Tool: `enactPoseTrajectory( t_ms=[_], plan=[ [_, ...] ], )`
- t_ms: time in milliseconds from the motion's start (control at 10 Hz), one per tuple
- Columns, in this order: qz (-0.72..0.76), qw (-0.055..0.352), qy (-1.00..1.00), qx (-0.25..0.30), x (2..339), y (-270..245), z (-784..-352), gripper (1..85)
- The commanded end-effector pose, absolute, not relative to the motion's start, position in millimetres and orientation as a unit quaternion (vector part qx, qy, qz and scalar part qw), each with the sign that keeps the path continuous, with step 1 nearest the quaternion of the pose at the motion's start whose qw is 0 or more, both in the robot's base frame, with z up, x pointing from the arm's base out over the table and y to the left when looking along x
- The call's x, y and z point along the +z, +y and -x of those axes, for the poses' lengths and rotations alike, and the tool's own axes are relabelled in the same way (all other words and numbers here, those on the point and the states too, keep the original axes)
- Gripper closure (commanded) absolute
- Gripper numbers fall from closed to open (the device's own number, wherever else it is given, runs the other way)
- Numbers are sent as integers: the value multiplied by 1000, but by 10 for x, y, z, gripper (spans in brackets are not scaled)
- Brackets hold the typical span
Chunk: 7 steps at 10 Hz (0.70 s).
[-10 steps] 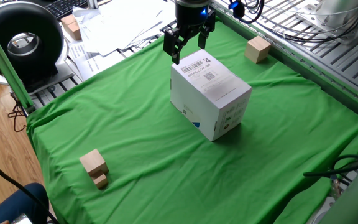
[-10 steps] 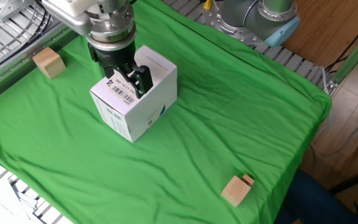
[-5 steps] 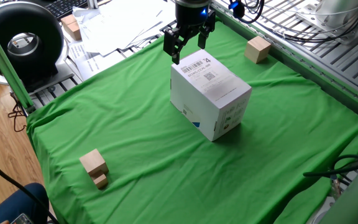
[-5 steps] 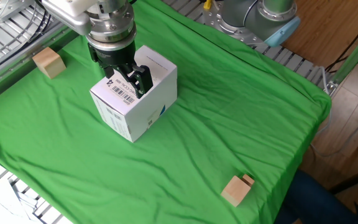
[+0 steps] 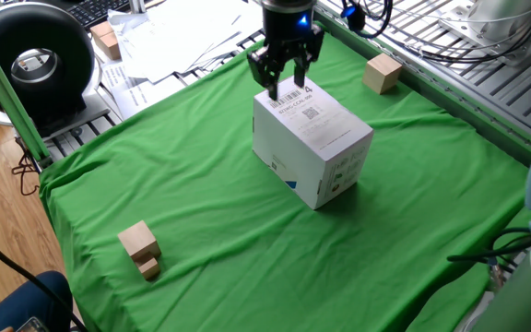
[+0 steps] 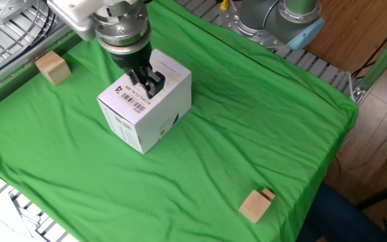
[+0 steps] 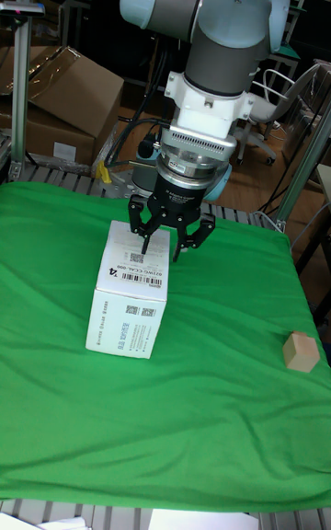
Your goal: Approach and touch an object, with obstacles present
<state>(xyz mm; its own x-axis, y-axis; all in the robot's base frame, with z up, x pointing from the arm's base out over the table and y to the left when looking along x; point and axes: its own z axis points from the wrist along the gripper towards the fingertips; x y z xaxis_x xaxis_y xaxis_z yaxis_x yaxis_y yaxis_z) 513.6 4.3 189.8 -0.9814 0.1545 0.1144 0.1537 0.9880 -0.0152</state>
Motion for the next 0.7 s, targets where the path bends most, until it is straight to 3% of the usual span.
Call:
enactPoseTrajectory(
  t_ms=[0,600],
  plan=[
    [110,80,-991,2,1920,82,-5020,833],
    [71,64,-995,19,1936,-193,-5093,833]
  ],
)
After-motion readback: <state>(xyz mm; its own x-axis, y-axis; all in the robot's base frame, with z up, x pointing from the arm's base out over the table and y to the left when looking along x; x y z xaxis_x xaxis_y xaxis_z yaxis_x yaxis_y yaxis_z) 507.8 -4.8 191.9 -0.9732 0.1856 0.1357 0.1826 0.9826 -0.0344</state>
